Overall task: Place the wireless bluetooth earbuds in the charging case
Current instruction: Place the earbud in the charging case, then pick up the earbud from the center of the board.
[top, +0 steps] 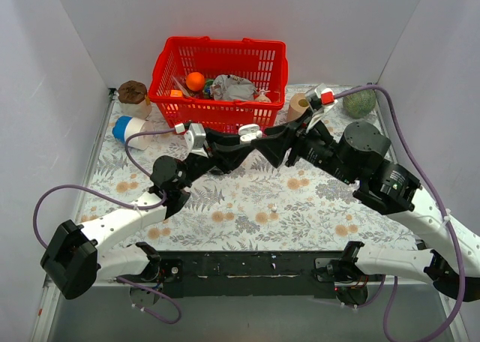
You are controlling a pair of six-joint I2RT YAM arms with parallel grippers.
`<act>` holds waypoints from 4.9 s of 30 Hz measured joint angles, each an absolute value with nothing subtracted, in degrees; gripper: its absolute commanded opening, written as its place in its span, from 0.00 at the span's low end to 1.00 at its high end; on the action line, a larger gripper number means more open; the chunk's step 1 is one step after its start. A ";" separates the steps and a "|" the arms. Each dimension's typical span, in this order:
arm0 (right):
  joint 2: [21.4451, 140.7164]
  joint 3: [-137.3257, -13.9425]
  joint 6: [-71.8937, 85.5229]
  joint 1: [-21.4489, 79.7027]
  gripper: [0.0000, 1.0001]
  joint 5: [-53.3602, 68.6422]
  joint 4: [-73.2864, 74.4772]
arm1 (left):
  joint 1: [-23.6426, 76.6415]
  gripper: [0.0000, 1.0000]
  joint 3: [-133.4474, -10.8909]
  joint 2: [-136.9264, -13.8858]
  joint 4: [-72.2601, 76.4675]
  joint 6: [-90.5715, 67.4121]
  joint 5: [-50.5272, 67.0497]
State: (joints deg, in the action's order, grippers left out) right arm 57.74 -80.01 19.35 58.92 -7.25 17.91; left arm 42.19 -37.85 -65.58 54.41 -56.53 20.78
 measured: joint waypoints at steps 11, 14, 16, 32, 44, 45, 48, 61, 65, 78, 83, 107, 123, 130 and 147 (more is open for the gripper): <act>57.58 -79.72 17.45 58.92 0.62 -14.76 20.62 | 42.19 0.00 -37.85 -63.92 53.93 -56.55 21.61; 57.56 -79.46 16.29 58.92 0.65 -16.91 21.23 | 42.19 0.00 -37.85 -63.16 53.78 -56.53 21.98; 57.58 -79.29 15.77 58.92 0.65 -17.91 21.52 | 42.19 0.00 -37.85 -62.61 53.76 -56.53 22.24; 58.52 -78.83 13.52 58.92 0.68 -20.03 22.57 | 42.15 0.00 -37.82 -61.21 52.75 -56.51 24.53; 60.14 -78.85 13.50 59.00 0.68 -19.94 22.50 | 42.13 0.00 -37.06 -61.10 52.21 -56.42 24.62; 60.47 -78.85 13.50 59.02 0.68 -19.81 22.50 | 42.13 0.00 -37.01 -61.10 52.21 -56.42 24.69; 61.58 -78.85 13.52 59.07 0.69 -19.75 22.39 | 42.13 0.00 -36.86 -61.08 52.05 -56.38 24.67; 52.25 -72.69 13.41 59.05 0.82 -22.41 19.03 | 42.15 0.00 -32.29 -56.05 49.76 -54.59 21.41; 48.99 -67.68 14.63 58.98 0.79 -25.61 20.73 | 42.13 0.00 -29.12 -51.59 46.39 -53.91 19.92; 48.25 -33.30 28.42 58.39 0.13 -23.73 26.94 | 42.15 0.00 -19.07 -27.35 34.83 -57.30 17.12; 49.15 -28.56 31.88 58.17 0.26 -20.78 23.77 | 42.17 0.00 -18.09 -25.61 31.11 -58.96 16.82; 70.61 -30.46 30.70 56.58 0.15 -18.24 12.19 | 42.19 0.00 -16.29 -22.28 25.63 -61.08 16.45; 81.80 -40.10 25.91 53.91 0.14 -16.27 9.50 | 42.19 0.00 -16.16 -21.89 24.38 -60.86 16.40; 85.78 -43.90 23.79 51.29 0.30 -13.91 8.58 | 42.19 0.00 -15.33 -22.24 24.45 -60.90 16.10; 82.00 -44.56 12.86 45.52 0.56 -5.06 9.37 | 42.19 0.00 -14.37 -22.65 25.47 -60.88 15.79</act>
State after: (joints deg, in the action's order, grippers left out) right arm 82.00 -44.56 12.86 45.52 -5.06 9.37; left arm 42.19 -14.37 -22.65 25.47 -60.88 15.79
